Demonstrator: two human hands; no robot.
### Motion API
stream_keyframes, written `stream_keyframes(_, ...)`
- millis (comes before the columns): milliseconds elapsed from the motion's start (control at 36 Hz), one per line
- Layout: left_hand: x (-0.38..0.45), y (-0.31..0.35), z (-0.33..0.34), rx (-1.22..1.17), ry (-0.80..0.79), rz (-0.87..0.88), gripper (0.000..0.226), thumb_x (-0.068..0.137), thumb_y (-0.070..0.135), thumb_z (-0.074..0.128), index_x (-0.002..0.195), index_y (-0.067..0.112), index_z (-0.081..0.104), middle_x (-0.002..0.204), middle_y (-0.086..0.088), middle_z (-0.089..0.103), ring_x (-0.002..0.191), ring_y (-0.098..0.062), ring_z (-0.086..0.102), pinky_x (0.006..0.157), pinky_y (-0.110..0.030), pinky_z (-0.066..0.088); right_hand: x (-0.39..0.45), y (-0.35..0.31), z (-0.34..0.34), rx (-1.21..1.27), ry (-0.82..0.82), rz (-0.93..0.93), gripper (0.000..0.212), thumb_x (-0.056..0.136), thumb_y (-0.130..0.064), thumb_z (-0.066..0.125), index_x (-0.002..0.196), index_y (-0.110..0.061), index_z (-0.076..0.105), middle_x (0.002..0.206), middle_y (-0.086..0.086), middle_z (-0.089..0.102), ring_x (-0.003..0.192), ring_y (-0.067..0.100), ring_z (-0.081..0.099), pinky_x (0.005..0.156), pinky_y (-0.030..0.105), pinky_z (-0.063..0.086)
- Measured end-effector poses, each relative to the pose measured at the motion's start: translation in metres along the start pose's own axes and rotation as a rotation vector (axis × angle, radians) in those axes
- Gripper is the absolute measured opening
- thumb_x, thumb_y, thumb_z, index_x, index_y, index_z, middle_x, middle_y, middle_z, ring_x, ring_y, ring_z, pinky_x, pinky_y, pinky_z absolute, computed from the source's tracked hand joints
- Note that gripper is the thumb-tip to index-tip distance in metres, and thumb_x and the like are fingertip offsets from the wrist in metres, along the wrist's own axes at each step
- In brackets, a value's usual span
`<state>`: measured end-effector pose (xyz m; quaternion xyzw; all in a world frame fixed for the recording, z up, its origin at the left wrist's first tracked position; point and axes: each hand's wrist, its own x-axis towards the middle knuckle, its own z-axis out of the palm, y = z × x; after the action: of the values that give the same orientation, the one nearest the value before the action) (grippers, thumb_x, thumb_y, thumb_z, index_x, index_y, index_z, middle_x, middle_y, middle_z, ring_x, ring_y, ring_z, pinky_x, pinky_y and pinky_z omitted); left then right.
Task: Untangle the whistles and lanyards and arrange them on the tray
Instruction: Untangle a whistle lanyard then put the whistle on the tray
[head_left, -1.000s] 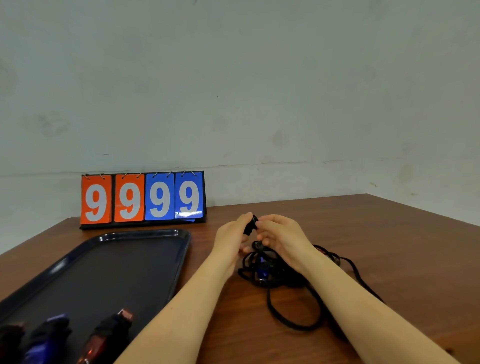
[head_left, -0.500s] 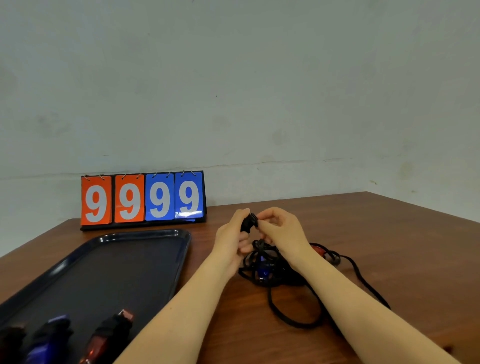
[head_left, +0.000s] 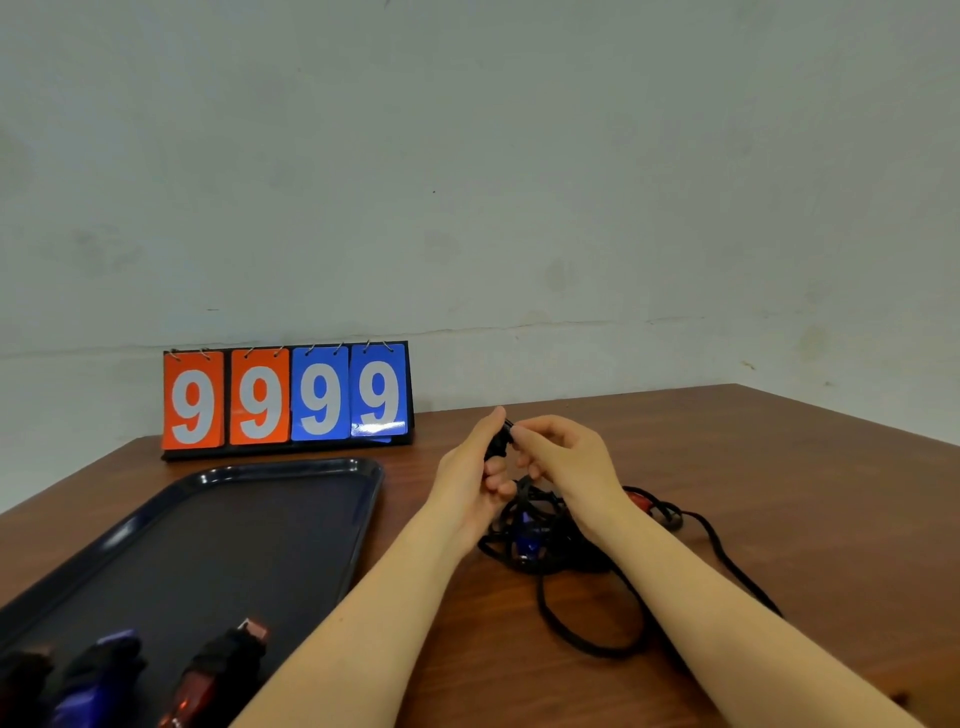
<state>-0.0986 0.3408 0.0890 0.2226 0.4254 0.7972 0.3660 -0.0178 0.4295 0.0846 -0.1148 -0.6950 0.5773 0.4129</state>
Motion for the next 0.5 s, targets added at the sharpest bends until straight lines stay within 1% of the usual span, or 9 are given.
stream_keyframes(83, 0.0007, -0.0025, -0.0015, 0.003, -0.009, -0.010, 0.025, 0.090, 0.032, 0.062, 0.093, 0.007, 0.060, 0.055, 0.001, 0.033, 0.044, -0.009, 0.030, 0.037, -0.017, 0.031, -0.0004, 0.0014, 0.0008, 0.005, -0.013, 0.005, 0.008, 0.089, -0.017, 0.066, 0.094, -0.017, 0.071, 0.070, 0.000, 0.068, 0.067, 0.012, 0.060, 0.065, 0.022, 0.051)
stream_keyframes(167, 0.0008, -0.0059, -0.0017, -0.007, -0.002, -0.027, 0.030, 0.094, 0.033, 0.056, 0.104, 0.005, 0.059, 0.055, -0.001, 0.034, 0.040, -0.009, 0.030, 0.036, -0.018, 0.030, -0.0007, 0.0032, 0.0007, 0.013, -0.037, 0.039, 0.010, 0.089, -0.016, 0.066, 0.098, -0.017, 0.070, 0.072, 0.001, 0.068, 0.069, 0.014, 0.060, 0.065, 0.022, 0.051)
stream_keyframes(194, 0.0008, -0.0065, -0.0016, -0.005, 0.014, -0.028, 0.030, 0.094, 0.033, 0.056, 0.105, 0.006, 0.059, 0.055, -0.001, 0.033, 0.039, -0.008, 0.029, 0.035, -0.018, 0.030, -0.0003, 0.0040, 0.0007, 0.026, -0.045, 0.055, 0.011, 0.089, -0.016, 0.066, 0.099, -0.017, 0.070, 0.071, 0.001, 0.067, 0.069, 0.014, 0.059, 0.065, 0.023, 0.051)
stream_keyframes(333, -0.0010, -0.0070, -0.0009, 0.058, 0.078, -0.008, 0.022, 0.093, 0.032, 0.053, 0.093, 0.010, 0.059, 0.051, 0.003, 0.027, 0.038, -0.008, 0.025, 0.036, -0.018, 0.028, 0.0015, 0.0072, 0.0002, 0.060, -0.080, 0.117, 0.015, 0.088, -0.018, 0.068, 0.103, -0.016, 0.071, 0.066, -0.005, 0.060, 0.063, 0.010, 0.052, 0.063, 0.025, 0.046)
stream_keyframes(417, 0.0000, -0.0075, -0.0009, 0.069, 0.077, -0.028, 0.027, 0.093, 0.034, 0.048, 0.092, 0.009, 0.058, 0.051, 0.002, 0.027, 0.038, -0.008, 0.024, 0.036, -0.018, 0.029, 0.0006, 0.0063, 0.0008, 0.062, -0.100, 0.122, 0.018, 0.089, -0.020, 0.066, 0.107, -0.016, 0.069, 0.068, -0.005, 0.059, 0.064, 0.009, 0.052, 0.063, 0.023, 0.046)
stream_keyframes(500, -0.0007, -0.0084, 0.0024, 0.057, 0.025, -0.050, 0.035, 0.094, 0.035, 0.041, 0.079, 0.006, 0.055, 0.046, 0.001, 0.032, 0.038, -0.010, 0.030, 0.036, -0.018, 0.030, -0.0004, 0.0059, 0.0024, 0.029, -0.094, 0.126, 0.016, 0.093, -0.023, 0.061, 0.105, -0.018, 0.070, 0.065, -0.006, 0.061, 0.063, 0.011, 0.052, 0.061, 0.023, 0.047)
